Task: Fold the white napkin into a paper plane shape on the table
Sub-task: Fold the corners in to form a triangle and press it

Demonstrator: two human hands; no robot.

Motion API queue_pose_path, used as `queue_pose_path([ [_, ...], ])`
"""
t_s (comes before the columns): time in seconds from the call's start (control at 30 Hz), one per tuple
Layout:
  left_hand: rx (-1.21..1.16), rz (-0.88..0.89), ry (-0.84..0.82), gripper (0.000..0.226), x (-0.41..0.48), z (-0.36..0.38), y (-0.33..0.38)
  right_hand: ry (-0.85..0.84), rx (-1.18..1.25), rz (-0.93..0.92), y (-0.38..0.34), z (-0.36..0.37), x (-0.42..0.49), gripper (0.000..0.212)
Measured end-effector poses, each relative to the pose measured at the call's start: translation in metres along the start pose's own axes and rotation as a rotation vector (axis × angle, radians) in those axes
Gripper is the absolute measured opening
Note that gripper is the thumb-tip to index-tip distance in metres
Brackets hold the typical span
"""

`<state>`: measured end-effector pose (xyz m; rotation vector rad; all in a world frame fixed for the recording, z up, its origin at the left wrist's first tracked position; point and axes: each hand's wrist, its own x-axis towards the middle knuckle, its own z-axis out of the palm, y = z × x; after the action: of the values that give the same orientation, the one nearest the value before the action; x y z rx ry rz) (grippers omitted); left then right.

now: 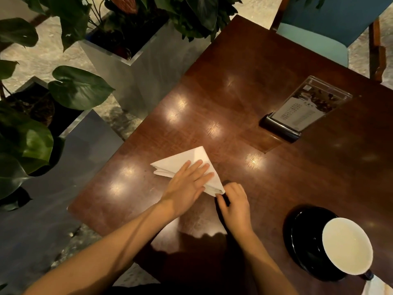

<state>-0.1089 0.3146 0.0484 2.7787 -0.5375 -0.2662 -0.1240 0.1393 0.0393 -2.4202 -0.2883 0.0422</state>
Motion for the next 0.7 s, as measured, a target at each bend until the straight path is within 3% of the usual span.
queue_pose_path([
  [0.23,0.021,0.095,0.203,0.044,0.002,-0.003,0.002,0.022,-0.269,-0.226,0.008,-0.002,0.003,0.012],
  [0.37,0.096,0.086,0.141,0.040,-0.006,0.008,0.013,-0.009,-0.322,-0.300,0.015,-0.005,-0.004,0.017],
  [0.43,0.216,0.044,0.082,0.044,-0.010,0.015,0.019,-0.025,-0.260,-0.262,0.018,-0.008,-0.008,0.018],
  [0.57,0.334,0.010,0.057,0.052,-0.011,0.026,0.026,-0.039,0.118,-0.010,0.015,-0.017,-0.007,0.019],
  [0.63,0.362,0.005,0.071,0.056,-0.012,0.030,0.026,-0.036,0.150,0.064,0.010,-0.017,-0.005,0.029],
  [0.7,0.374,-0.001,0.077,0.057,-0.013,0.030,0.026,-0.018,0.111,0.060,0.007,-0.015,-0.002,0.027],
])
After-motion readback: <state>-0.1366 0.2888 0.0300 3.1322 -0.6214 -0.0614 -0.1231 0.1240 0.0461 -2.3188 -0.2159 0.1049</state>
